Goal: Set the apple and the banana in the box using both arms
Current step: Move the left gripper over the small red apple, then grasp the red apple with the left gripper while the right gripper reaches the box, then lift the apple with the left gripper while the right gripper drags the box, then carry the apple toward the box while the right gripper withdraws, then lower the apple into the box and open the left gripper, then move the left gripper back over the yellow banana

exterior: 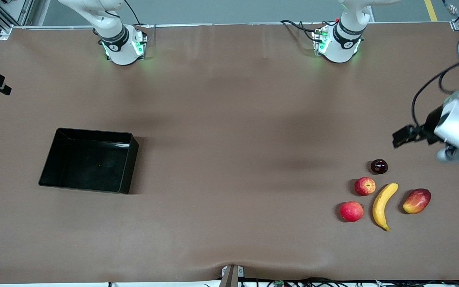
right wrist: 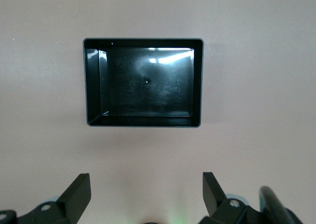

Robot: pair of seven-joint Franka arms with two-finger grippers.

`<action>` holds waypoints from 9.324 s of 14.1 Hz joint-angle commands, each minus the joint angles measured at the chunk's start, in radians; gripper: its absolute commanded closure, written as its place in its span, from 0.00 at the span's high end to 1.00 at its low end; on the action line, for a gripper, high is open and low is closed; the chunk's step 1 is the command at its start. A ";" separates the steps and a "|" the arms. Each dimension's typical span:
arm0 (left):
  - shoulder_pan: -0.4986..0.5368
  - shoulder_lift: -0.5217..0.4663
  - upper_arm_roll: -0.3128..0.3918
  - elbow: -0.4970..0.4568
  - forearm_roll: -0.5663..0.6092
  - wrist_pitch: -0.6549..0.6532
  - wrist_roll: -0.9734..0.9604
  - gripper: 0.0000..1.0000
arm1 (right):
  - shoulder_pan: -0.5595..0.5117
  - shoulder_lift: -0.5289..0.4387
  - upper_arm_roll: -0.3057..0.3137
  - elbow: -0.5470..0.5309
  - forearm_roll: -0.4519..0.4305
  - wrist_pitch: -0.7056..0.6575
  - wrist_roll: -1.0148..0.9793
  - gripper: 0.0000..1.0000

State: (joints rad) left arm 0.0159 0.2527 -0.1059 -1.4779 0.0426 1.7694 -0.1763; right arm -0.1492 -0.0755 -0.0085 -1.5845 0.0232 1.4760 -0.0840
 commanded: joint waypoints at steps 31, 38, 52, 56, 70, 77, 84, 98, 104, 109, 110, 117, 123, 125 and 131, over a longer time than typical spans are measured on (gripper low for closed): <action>0.055 0.457 -0.011 -0.078 0.089 0.421 0.267 1.00 | -0.170 0.543 0.004 -0.261 -0.046 0.593 -0.209 0.54; 0.053 0.474 -0.009 -0.084 0.100 0.435 0.267 0.66 | -0.204 0.551 0.010 -0.305 -0.037 0.638 -0.315 0.00; 0.035 0.321 -0.017 -0.030 0.091 0.293 0.256 0.00 | 0.121 0.522 0.021 0.064 0.173 0.047 -0.126 0.00; 0.030 0.272 -0.034 -0.009 0.091 0.226 0.255 0.00 | 0.298 0.523 0.019 0.072 0.230 0.085 0.030 0.00; 0.033 0.221 -0.070 -0.004 0.054 0.176 0.238 0.00 | 0.734 0.717 0.018 0.066 0.259 0.556 0.604 0.00; 0.029 0.223 -0.139 0.007 0.046 0.174 0.106 0.00 | 0.740 0.718 0.010 0.101 0.247 0.595 0.602 1.00; -0.060 0.218 -0.228 -0.018 0.059 0.176 -0.167 0.00 | 0.536 0.680 -0.045 0.494 0.113 -0.023 0.581 1.00; -0.333 0.332 -0.228 -0.185 0.112 0.441 -0.540 0.00 | 0.106 0.150 -0.039 0.281 0.092 -0.177 0.158 1.00; -0.375 0.431 -0.227 -0.182 0.114 0.504 -0.595 0.00 | 0.166 -0.150 -0.028 -0.168 0.021 0.021 0.155 1.00; -0.383 0.480 -0.224 -0.185 0.126 0.504 -0.605 0.00 | 0.171 -0.072 -0.039 -0.024 -0.025 0.030 -0.014 1.00; -0.384 0.484 -0.224 -0.185 0.126 0.504 -0.605 0.00 | 0.154 -0.037 -0.045 0.027 -0.028 0.021 -0.026 1.00; -0.361 0.415 -0.219 -0.145 0.126 0.437 -0.594 1.00 | 0.145 -0.027 -0.045 0.034 -0.029 -0.025 -0.043 1.00; -0.295 0.292 -0.210 0.017 0.125 0.231 -0.582 1.00 | 0.128 -0.027 -0.047 0.032 -0.022 -0.040 -0.042 1.00; -0.228 0.261 -0.215 0.025 0.119 0.211 -0.504 1.00 | 0.128 -0.026 -0.047 0.032 -0.022 -0.037 -0.043 1.00; 0.036 0.301 -0.210 0.022 0.128 0.226 -0.018 1.00 | 0.123 -0.027 -0.047 0.029 -0.023 -0.037 -0.069 1.00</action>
State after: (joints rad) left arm -0.0118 0.5316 -0.3030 -1.4530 0.1499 1.9885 -0.3210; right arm -0.0090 -0.1085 -0.0636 -1.5739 0.0125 1.4506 -0.1235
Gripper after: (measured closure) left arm 0.000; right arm 0.000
